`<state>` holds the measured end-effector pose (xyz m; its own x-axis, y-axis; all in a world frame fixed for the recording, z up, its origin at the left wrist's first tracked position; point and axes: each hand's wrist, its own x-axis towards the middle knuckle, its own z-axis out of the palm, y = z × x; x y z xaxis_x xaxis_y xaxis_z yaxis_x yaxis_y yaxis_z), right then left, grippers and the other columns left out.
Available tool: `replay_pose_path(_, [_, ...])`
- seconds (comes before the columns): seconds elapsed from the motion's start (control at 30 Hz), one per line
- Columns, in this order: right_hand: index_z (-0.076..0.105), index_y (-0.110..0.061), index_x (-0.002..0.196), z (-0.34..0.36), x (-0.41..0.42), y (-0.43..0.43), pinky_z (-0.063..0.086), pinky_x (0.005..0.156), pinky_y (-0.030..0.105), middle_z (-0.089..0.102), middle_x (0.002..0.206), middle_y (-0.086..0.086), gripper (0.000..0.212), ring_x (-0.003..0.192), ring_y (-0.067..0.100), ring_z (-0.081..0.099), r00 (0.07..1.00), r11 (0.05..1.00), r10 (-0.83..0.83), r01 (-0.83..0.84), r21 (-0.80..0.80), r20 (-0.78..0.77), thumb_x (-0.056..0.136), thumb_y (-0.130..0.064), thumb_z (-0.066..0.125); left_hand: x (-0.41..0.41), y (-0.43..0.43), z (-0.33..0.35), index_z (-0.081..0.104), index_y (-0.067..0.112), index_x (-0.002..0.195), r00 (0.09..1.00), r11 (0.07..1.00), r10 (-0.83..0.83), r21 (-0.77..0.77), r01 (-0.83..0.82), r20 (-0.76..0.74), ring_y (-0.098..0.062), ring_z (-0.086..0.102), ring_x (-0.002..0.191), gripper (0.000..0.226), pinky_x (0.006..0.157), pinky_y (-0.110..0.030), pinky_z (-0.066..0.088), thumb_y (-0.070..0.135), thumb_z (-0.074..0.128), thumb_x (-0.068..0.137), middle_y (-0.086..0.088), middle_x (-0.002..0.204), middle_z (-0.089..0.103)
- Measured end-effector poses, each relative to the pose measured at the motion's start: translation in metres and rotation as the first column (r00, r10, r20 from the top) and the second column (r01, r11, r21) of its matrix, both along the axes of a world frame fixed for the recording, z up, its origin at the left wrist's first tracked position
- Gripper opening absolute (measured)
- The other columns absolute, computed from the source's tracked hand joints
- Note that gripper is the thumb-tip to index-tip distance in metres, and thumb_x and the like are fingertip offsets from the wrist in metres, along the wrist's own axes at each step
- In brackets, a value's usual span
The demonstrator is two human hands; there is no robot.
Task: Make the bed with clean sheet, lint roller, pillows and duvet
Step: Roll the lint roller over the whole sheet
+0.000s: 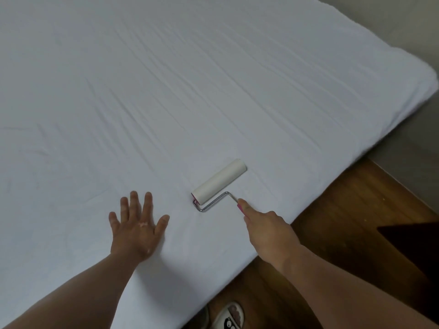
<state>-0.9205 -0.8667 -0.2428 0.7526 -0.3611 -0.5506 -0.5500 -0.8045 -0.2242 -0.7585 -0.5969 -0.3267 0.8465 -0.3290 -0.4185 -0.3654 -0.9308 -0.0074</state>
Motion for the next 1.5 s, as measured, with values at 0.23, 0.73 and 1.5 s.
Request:
replay_pose_path(0.23, [0.004,-0.045,0.154,0.005,-0.064,0.001,0.058,0.074,0.034,0.058,0.093,0.0,0.069,0.078,0.015,0.06,0.998,0.998,-0.045,0.047,0.044,-0.032,0.103,-0.022,0.044,-0.031,-0.003,0.012,-0.024,0.03,0.153,0.996,0.998,0.004,0.069,0.003,-0.095,-0.029,-0.022,0.15,0.081,0.12,-0.057,0.001,0.073,0.007,0.091,-0.006,0.162,-0.026])
replay_pose_path(0.73, [0.011,-0.05,0.153,0.007,-0.168,-0.009,0.046,0.049,0.023,0.059,0.073,-0.005,0.05,0.059,0.008,0.058,0.989,0.99,-0.115,0.122,0.076,-0.092,0.108,-0.042,0.029,-0.026,0.013,0.001,0.025,0.029,0.152,0.992,0.992,-0.096,-0.075,0.103,0.083,-0.037,0.015,0.148,0.073,0.111,-0.063,0.019,0.07,0.012,0.093,-0.016,0.159,0.021])
replay_pose_path(1.5, [0.026,-0.053,0.139,-0.014,0.352,0.165,0.055,0.091,0.04,0.072,0.116,0.0,0.039,0.106,0.026,0.068,0.898,0.991,0.045,-0.095,0.092,0.437,0.101,-0.051,0.036,0.29,0.216,-0.025,-0.006,0.041,0.156,0.962,0.979,0.194,-0.093,-0.179,0.193,-0.024,-0.011,0.153,0.08,0.118,-0.059,-0.004,0.079,-0.003,0.086,-0.001,0.167,-0.008])
